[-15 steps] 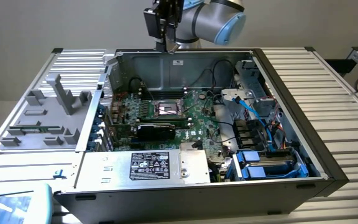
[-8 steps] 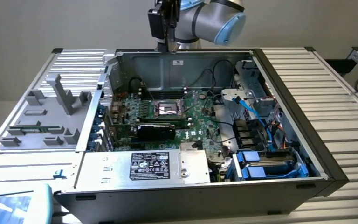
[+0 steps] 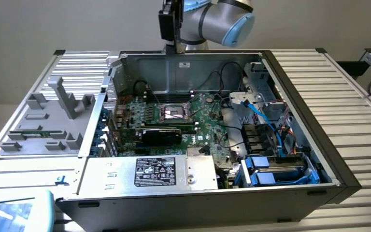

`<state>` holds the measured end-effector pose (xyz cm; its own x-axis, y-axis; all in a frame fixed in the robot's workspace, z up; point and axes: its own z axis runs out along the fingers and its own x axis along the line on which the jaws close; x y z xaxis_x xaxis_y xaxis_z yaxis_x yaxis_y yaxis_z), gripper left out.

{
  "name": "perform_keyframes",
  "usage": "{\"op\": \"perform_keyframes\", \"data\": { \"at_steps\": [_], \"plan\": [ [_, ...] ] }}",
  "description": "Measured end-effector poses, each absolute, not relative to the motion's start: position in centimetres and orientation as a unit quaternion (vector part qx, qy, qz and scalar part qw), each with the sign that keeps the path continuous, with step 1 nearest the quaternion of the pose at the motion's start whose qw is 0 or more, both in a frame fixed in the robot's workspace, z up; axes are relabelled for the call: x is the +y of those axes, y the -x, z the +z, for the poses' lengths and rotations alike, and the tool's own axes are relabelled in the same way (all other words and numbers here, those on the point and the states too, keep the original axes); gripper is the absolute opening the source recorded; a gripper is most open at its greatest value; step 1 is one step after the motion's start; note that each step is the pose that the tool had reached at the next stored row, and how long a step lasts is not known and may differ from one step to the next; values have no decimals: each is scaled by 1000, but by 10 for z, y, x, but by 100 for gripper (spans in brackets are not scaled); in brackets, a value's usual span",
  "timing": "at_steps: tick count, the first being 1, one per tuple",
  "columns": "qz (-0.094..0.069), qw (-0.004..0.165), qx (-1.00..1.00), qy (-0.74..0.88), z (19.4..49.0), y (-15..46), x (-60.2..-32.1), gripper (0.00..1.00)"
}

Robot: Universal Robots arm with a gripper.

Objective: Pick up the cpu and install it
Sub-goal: 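Place the cpu into insertion slot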

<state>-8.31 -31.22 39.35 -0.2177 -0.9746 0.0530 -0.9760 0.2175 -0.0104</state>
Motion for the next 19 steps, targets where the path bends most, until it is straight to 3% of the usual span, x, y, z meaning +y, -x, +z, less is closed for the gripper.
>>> {"op": "perform_keyframes", "data": {
  "at_steps": [19],
  "plan": [
    [23, 16, -711, -703, 393, 84, -312, 55]
  ]
}}
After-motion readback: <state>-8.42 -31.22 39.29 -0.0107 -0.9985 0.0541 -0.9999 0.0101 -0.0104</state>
